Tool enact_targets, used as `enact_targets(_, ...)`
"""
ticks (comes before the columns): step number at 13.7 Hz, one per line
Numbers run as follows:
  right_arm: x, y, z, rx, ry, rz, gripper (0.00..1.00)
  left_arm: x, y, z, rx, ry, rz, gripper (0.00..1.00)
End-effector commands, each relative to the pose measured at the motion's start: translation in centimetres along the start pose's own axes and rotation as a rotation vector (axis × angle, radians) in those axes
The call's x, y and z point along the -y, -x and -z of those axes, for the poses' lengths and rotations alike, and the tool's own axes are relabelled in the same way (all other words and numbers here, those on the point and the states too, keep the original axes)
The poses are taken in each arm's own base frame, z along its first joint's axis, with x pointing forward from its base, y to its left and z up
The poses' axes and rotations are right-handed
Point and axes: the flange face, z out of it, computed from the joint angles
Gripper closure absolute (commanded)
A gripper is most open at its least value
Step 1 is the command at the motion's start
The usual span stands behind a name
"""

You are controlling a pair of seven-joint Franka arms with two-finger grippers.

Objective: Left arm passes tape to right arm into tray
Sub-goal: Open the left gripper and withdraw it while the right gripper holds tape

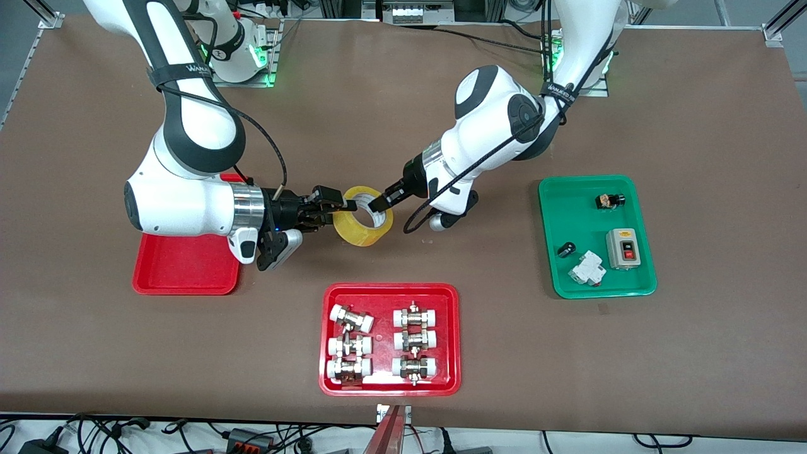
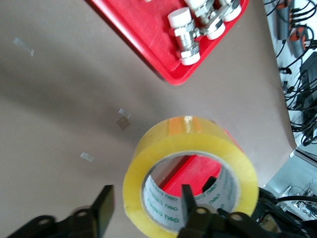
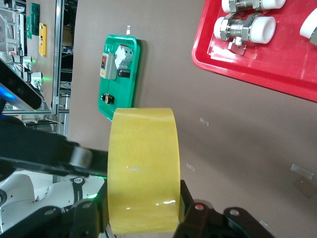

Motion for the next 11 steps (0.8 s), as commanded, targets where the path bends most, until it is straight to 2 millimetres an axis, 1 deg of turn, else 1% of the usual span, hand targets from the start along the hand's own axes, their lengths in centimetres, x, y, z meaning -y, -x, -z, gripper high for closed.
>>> enact_targets(1,0.4,-0.4,0.3,-0.012,-0.012,0.025,0.79,-0.3,-1.9,2.9,-0.007,-0.020,-0.109,0.00)
enact_targets(2,0.4,-0.4,0.3,-0.012,-0.012,0.025,0.79,0.1,-3.0,4.8,0.021,-0.057,-0.192,0.00)
enact_targets(3,0.4,-0.4,0.4,-0.012,-0.008,0.025,0.79,0.5,-4.2,6.6,0.047,-0.092,-0.229,0.00)
enact_targets(4,0.0,-0.4,0.4,-0.009,-0.002,0.019,0.79,1.0,-4.4,8.3,0.077,-0.136,-0.249,0.00)
enact_targets(5,-0.7,-0.5,0.5,-0.011,0.006,0.004,0.79,1.7,-5.3,10.3,0.044,-0.217,-0.290,0.00)
enact_targets(6,-2.1,-0.6,0.6,-0.010,0.017,-0.017,0.80,1.6,-6.0,13.7,-0.024,-0.299,-0.356,0.00)
enact_targets(7,-4.2,-0.6,2.0,-0.021,0.051,-0.036,0.80,1.9,-6.6,15.4,-0.017,-0.366,-0.376,0.00)
enact_targets(8,-6.4,-0.6,3.5,-0.030,0.090,-0.057,0.80,1.5,-6.7,17.4,0.005,-0.396,-0.401,0.00)
enact_targets(9,-9.0,-0.4,5.4,-0.043,0.120,-0.094,0.80,1.8,-7.6,19.1,0.031,-0.422,-0.423,0.00)
enact_targets(10,-11.7,0.2,7.7,-0.061,0.131,-0.159,0.80,2.6,-9.3,21.1,0.059,-0.438,-0.450,0.00)
enact_targets(11,-14.0,1.0,9.4,-0.078,0.133,-0.238,0.80,3.4,-10.7,23.0,0.079,-0.454,-0.472,0.00)
